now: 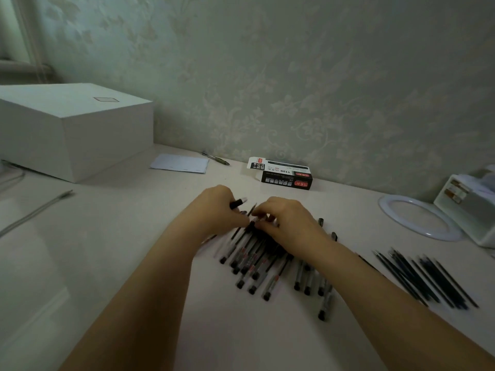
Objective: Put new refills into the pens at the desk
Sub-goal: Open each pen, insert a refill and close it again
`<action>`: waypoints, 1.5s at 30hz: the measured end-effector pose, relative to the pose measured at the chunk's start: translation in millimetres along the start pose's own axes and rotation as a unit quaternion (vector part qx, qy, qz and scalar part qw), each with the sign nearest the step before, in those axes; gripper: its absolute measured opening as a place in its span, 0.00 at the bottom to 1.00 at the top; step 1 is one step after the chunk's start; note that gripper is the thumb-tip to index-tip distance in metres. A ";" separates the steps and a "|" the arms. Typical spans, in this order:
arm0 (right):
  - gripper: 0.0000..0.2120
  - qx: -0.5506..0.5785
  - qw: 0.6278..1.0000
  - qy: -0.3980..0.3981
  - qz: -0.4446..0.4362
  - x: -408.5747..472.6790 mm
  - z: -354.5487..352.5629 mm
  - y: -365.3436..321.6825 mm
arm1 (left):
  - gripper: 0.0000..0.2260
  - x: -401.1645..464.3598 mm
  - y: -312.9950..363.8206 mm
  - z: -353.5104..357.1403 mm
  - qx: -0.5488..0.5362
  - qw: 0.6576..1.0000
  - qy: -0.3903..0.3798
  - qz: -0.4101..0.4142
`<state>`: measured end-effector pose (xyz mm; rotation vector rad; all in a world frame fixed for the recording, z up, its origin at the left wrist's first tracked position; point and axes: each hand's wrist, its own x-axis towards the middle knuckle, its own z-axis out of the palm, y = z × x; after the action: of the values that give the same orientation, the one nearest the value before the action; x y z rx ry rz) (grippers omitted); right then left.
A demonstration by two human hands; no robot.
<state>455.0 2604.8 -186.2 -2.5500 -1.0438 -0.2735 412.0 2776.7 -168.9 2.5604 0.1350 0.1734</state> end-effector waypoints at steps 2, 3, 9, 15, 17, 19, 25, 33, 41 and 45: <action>0.07 0.103 0.989 0.057 0.085 -3.2 -3.2 -0.1 | 0.12 -0.2 5.1 -2.4 -0.084 0.996 0.004 0.022; 0.07 0.180 0.970 0.076 0.144 -5.5 -5.6 -0.7 | 0.11 -0.8 7.7 -2.7 -0.126 0.992 0.006 0.030; 0.09 0.589 0.742 0.045 0.318 -29.7 -24.8 -3.2 | 0.08 -7.6 32.4 17.8 -0.216 0.972 0.011 0.092; 0.07 0.517 0.779 0.076 0.346 -66.5 -45.5 19.3 | 0.08 -20.6 64.0 56.1 -0.167 0.974 0.010 0.154; 0.09 0.535 0.755 0.112 0.363 -79.9 -56.5 31.8 | 0.09 -27.3 70.6 63.6 -0.158 0.971 -0.012 0.181; 0.12 0.574 0.715 0.163 0.363 -95.1 -70.7 47.9 | 0.05 -32.3 76.8 67.8 -0.137 0.968 -0.029 0.210; 0.12 0.666 0.633 0.271 0.286 -134.7 -91.5 86.2 | 0.07 -32.4 112.9 79.3 -0.097 0.974 -0.051 0.199; 0.05 0.702 0.598 0.312 0.228 -146.3 -67.3 87.2 | 0.04 -35.8 140.9 100.9 -0.128 0.967 -0.019 0.219; 0.03 0.711 0.619 0.262 0.208 -140.4 -59.9 93.0 | 0.03 -38.9 130.6 106.8 -0.141 0.961 0.019 0.236; 0.03 0.711 0.620 0.259 0.207 -142.0 -60.4 93.2 | 0.03 -39.1 127.4 105.6 -0.153 0.956 0.025 0.250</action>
<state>418.2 2428.8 -200.1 -1.0036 -0.1314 0.0158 397.1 2608.7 -191.0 2.2315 -0.4915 0.4151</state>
